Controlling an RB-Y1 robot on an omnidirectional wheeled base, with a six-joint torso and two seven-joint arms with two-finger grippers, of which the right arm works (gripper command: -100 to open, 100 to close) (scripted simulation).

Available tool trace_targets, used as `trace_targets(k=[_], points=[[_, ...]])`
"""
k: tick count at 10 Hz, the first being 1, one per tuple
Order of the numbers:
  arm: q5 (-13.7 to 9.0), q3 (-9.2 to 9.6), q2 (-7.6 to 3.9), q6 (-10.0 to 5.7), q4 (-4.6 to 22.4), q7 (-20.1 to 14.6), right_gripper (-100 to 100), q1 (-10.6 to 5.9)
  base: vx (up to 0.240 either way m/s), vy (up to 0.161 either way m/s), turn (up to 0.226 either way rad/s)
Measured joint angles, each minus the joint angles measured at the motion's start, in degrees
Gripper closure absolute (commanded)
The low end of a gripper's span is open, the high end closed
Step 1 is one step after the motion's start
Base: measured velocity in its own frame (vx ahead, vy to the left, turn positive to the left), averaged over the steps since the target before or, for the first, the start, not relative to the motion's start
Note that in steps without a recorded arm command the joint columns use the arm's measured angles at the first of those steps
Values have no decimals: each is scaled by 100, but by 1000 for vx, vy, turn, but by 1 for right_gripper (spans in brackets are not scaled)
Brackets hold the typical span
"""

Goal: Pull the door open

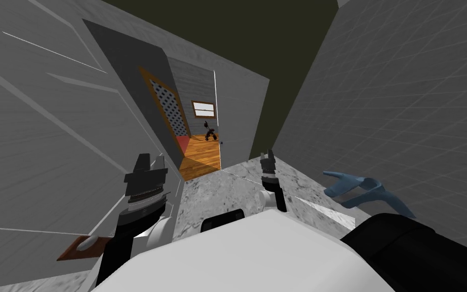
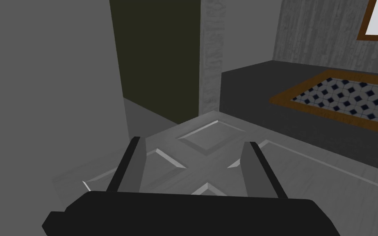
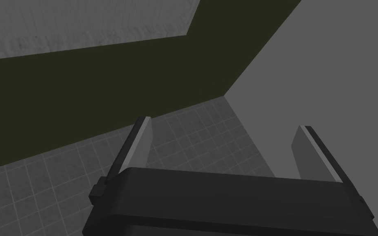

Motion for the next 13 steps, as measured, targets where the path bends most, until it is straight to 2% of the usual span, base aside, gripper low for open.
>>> trace_targets(k=[5,9,11,13], points=[[25,49,-137,-80,490,-112,-100,-130,91,14,40],[37,59,-252,-210,1047,-219,-100,-321,98,23,57],[35,52,-342,-214,1358,-301,-100,-453,132,19,54],[55,91,-376,-277,1604,-357,-100,-489,113,6,53]])
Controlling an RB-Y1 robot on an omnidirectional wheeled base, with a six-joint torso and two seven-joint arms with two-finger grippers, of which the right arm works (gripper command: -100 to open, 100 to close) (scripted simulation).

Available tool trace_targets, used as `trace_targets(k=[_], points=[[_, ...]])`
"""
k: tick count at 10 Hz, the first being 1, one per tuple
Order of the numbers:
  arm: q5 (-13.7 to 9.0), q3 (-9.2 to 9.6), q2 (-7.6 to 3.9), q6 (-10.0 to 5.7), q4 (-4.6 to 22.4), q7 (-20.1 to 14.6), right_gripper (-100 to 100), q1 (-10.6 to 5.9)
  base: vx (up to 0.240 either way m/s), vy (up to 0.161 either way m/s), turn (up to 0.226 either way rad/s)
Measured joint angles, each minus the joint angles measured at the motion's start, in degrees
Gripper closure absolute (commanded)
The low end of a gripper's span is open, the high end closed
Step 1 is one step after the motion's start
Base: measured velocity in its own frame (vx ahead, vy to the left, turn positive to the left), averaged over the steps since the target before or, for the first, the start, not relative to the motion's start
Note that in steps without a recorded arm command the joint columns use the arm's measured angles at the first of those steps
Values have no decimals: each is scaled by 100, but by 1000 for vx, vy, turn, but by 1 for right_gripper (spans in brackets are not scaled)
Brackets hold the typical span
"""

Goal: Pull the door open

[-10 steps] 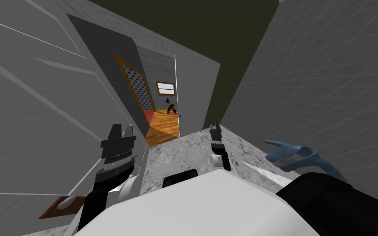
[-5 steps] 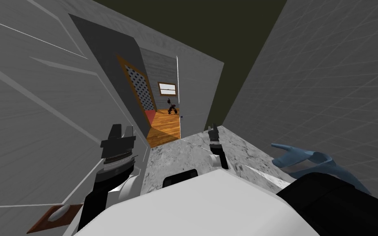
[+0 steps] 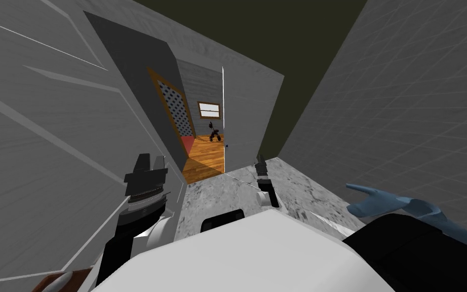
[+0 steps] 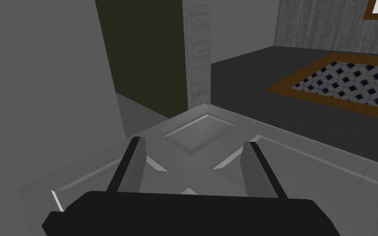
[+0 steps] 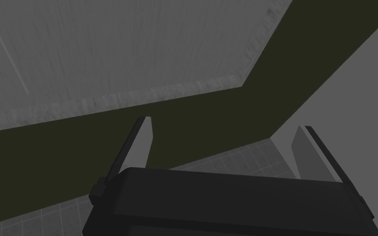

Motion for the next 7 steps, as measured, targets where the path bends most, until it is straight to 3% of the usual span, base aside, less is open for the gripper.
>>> trace_targets(k=[7], points=[[26,38,-170,-162,960,-214,-100,-310,100,14,55]])
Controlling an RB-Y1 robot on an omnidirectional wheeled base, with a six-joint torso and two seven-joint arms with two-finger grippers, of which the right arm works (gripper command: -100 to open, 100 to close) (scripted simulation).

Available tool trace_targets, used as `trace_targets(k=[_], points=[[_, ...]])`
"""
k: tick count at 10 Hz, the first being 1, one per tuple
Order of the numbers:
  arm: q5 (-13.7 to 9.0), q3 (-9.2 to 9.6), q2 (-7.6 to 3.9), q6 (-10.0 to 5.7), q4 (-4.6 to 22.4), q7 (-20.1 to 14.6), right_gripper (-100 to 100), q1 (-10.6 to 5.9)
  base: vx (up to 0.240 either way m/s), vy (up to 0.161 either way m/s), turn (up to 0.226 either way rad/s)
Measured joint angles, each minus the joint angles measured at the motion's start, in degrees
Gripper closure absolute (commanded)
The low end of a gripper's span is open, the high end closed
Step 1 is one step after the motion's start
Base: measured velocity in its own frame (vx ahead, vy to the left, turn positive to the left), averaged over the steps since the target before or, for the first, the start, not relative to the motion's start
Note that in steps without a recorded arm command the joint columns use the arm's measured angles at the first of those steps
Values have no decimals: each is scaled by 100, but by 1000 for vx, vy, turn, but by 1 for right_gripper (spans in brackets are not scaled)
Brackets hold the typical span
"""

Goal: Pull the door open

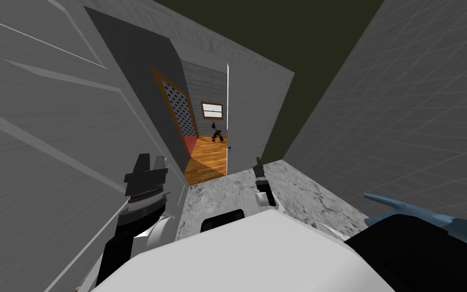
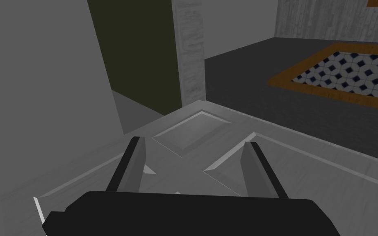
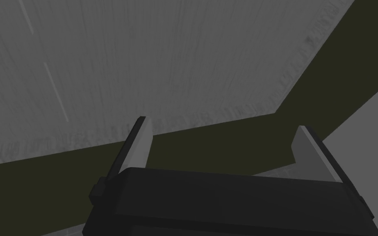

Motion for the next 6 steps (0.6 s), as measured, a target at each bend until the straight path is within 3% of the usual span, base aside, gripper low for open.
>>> trace_targets(k=[6], points=[[30,44,-109,-136,847,-170,-100,-279,103,11,56]])
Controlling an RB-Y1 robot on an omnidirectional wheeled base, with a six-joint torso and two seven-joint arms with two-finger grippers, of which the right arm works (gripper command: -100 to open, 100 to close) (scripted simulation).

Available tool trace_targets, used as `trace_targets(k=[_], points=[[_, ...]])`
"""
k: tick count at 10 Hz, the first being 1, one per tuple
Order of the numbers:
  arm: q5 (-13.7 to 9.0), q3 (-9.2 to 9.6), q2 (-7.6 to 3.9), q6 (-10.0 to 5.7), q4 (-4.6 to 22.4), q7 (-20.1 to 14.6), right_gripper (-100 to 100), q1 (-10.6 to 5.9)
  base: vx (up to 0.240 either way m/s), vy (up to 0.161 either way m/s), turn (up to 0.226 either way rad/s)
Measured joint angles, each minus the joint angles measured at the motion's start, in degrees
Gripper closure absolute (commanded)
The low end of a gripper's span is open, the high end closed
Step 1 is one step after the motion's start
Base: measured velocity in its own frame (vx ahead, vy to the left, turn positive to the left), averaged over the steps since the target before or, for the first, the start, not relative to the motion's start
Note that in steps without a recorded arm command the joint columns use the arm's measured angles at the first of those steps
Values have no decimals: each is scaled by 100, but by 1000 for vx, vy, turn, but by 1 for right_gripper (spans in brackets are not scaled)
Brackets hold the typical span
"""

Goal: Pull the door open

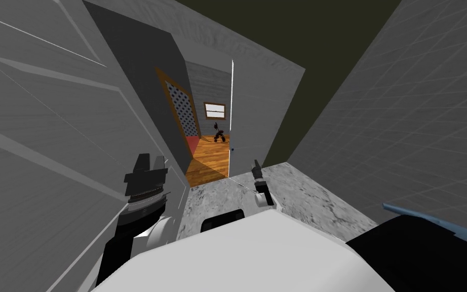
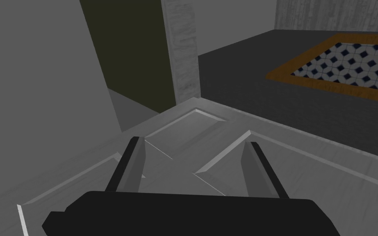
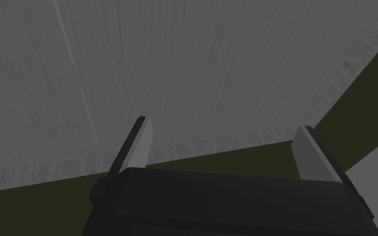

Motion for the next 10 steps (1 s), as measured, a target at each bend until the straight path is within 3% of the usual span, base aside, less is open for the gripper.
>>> trace_targets(k=[10], points=[[37,56,-181,-213,1385,-314,-100,-461,100,4,55]])
